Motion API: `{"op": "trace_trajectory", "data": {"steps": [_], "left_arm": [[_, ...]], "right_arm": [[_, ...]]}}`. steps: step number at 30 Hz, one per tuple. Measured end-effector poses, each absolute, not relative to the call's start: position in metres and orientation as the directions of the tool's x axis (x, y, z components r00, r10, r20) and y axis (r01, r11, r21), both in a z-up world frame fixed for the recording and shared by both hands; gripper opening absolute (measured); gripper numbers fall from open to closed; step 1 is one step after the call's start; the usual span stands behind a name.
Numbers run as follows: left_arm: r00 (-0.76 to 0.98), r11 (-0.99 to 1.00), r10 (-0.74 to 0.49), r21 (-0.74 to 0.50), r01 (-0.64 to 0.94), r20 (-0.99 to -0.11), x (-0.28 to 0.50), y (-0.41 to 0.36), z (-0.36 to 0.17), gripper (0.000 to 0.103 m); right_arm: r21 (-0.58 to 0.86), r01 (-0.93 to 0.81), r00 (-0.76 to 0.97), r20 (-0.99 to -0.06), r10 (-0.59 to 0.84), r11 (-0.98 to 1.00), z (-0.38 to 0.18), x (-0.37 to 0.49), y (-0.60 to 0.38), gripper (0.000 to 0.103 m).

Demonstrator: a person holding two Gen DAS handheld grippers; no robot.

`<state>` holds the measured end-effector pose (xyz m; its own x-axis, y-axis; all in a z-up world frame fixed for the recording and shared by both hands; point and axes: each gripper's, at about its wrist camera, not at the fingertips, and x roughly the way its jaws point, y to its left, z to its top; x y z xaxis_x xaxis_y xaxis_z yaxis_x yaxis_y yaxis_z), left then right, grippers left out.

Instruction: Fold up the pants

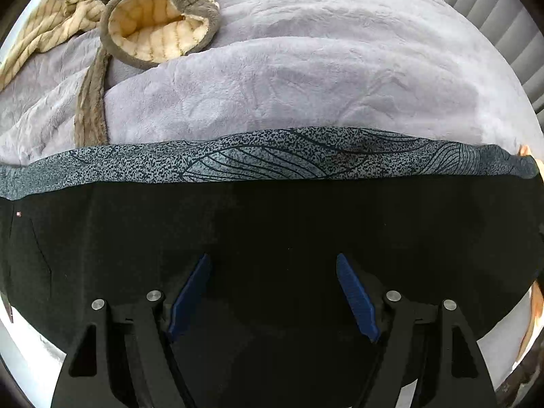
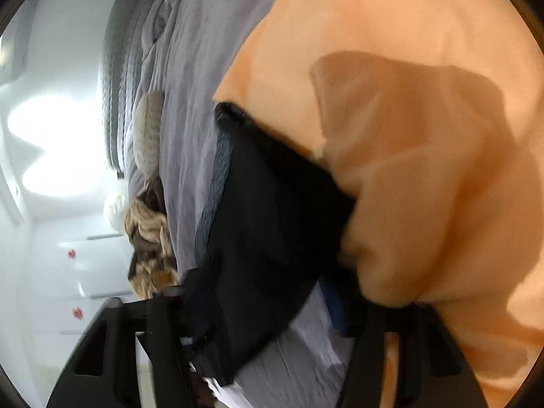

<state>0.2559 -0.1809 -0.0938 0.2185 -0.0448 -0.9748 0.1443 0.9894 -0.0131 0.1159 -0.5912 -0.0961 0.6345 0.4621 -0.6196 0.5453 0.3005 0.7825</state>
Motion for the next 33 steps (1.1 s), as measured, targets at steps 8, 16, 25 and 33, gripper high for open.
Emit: {"op": "trace_trajectory", "data": {"steps": [8, 16, 25, 33], "left_arm": [[0.236, 0.988, -0.040, -0.004, 0.153, -0.971, 0.251, -0.176, -0.100, 0.086], [0.237, 0.991, -0.057, -0.027, 0.130, -0.970, 0.248, -0.161, -0.075, 0.087], [0.279, 0.994, -0.014, 0.018, 0.110, -0.960, 0.282, -0.195, -0.085, 0.087], [0.308, 0.998, 0.021, 0.038, 0.049, -0.951, 0.320, -0.184, -0.099, 0.092]], "right_arm": [[0.718, 0.461, 0.630, -0.679, 0.377, 0.522, -0.047, 0.114, -0.583, 0.013], [0.598, 0.609, 0.557, -0.790, 0.256, 0.521, -0.035, 0.079, -0.600, 0.029], [0.489, 0.198, 0.471, -0.807, 0.355, 0.849, -0.007, 0.181, -0.485, 0.031], [0.340, 0.185, 0.397, -0.884, 0.246, 0.922, -0.056, 0.249, -0.478, 0.014]]}}
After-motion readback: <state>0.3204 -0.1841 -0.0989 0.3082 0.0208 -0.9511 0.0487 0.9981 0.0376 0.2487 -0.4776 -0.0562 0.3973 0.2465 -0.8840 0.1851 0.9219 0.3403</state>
